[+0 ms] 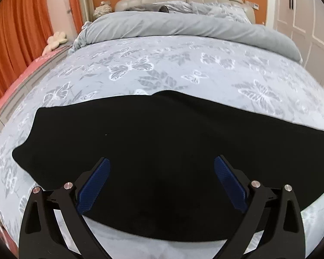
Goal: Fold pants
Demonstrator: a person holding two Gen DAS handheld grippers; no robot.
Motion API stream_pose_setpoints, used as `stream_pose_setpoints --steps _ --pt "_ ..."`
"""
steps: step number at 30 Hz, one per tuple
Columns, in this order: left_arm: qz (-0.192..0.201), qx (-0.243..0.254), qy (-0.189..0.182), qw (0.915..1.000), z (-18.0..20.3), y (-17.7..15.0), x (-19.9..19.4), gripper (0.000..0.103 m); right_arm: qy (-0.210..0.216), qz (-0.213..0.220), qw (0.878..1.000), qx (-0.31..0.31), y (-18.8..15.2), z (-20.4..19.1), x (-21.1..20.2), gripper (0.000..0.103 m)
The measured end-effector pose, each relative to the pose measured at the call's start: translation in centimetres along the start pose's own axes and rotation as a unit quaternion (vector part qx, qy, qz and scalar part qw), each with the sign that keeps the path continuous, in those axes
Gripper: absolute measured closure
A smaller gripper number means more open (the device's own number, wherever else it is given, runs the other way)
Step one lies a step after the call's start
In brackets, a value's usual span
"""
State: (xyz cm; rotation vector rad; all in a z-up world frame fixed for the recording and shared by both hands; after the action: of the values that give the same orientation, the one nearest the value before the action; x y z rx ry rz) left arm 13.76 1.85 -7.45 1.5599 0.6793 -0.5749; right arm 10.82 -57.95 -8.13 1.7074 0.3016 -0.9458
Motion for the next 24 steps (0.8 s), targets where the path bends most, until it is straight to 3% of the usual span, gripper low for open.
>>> stream_pose_setpoints --steps 1,4,5,8,9,10,14,19,21,23,24 --pt "-0.001 0.004 0.004 1.0000 0.2 -0.1 0.2 0.008 -0.001 0.009 1.000 0.006 0.3 0.4 -0.1 0.096" --pt "-0.010 0.006 0.008 0.9999 0.6 0.0 1.4 0.008 -0.027 -0.041 0.999 0.019 -1.1 2.0 2.2 0.094" --pt "-0.011 0.003 0.008 0.9999 0.5 0.0 1.4 0.008 -0.015 -0.045 0.998 0.035 -1.6 2.7 2.3 0.091" --pt "-0.015 -0.005 0.001 0.9999 0.3 0.1 1.3 0.008 -0.006 -0.032 0.997 0.073 -1.6 4.5 0.1 0.058" --pt "-0.015 -0.008 -0.001 0.9999 0.2 0.1 1.2 0.008 0.000 -0.018 0.996 0.088 -1.8 5.2 -1.1 0.040" --pt "-0.014 -0.010 -0.003 0.9998 0.2 0.0 1.0 0.008 0.001 -0.013 0.995 0.095 -2.1 5.6 -1.7 0.033" --pt "-0.010 -0.012 -0.012 0.9998 0.3 -0.1 0.3 0.008 0.017 -0.038 0.994 0.102 -4.1 5.8 -2.8 0.033" --pt "-0.007 0.013 -0.022 0.9996 1.7 -0.8 -0.7 0.007 0.040 -0.081 0.990 0.104 -5.8 4.2 -0.6 0.032" --pt "-0.003 0.021 -0.024 0.9995 1.9 -1.0 -1.0 0.007 0.031 -0.068 0.992 0.101 -5.9 3.6 -0.4 0.032" --pt "-0.002 0.019 -0.025 0.9995 1.6 -1.0 -1.3 0.007 0.040 -0.062 0.992 0.102 -5.6 3.1 -0.6 0.062" --pt "-0.002 0.016 -0.027 0.9995 1.3 -1.0 -1.4 0.007 0.060 -0.063 0.989 0.120 -5.2 2.9 -0.5 0.086"
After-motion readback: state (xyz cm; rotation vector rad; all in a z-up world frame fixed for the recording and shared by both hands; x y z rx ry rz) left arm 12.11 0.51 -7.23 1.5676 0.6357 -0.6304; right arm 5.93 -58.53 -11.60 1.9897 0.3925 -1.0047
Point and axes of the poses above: each gripper's, at about its wrist camera, not at the fingertips, and x roughly the way its jaws point, z to its right, y to its top, the point moved 2 cm from there along x, roughly the way its jaws point, and after that the axes turned 3 degrees about z, right-handed, at the moved point
